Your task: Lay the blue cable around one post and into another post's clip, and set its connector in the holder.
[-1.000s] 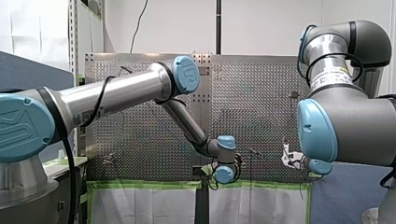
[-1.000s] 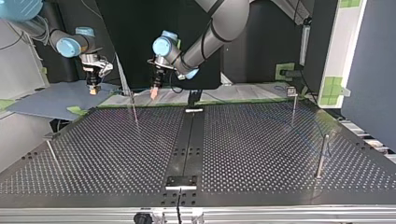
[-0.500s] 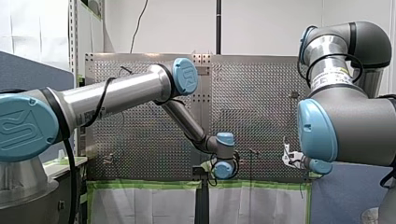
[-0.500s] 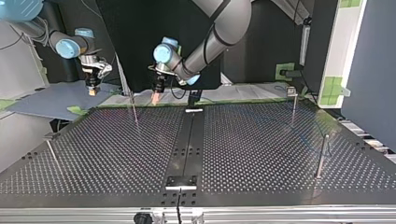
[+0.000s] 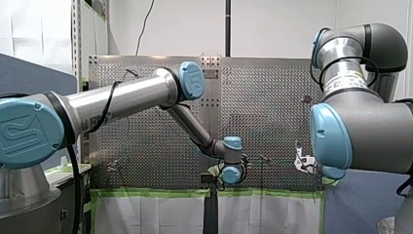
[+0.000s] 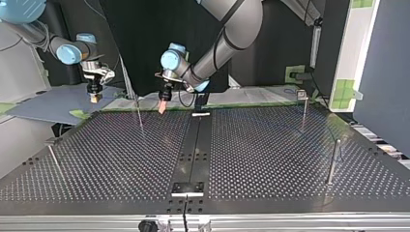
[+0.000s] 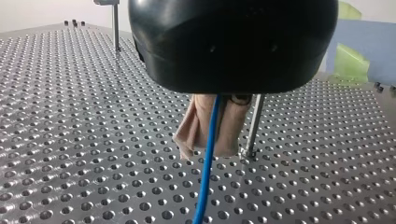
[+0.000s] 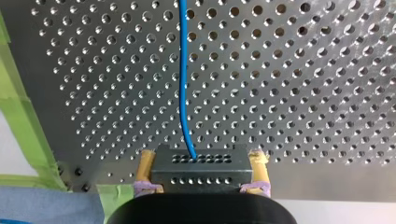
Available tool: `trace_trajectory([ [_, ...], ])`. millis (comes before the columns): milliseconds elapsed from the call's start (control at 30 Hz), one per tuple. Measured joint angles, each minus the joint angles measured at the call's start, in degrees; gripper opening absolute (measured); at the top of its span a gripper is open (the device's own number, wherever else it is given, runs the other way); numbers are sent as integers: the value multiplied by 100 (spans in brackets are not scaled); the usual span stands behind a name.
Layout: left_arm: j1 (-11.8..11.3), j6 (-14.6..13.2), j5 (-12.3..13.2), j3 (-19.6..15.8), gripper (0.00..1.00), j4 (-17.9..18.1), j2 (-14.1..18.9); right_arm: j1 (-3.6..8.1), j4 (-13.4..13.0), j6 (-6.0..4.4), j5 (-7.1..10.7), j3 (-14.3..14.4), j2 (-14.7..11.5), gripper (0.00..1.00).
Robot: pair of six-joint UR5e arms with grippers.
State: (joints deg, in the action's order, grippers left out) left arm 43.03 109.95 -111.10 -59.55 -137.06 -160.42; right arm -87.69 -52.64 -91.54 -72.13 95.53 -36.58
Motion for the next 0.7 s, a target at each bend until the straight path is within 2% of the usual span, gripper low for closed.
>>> trace_trajectory([
  [233,7,-8,59,262,0,-223,-203,-21,33,-10,45,-181,54,0],
  [400,-3,31,105,546,0,-463,-370,13,39,-72,56,-304,69,0],
  [700,-78,168,129,718,0,-561,-394,32,98,-111,36,-498,84,0],
])
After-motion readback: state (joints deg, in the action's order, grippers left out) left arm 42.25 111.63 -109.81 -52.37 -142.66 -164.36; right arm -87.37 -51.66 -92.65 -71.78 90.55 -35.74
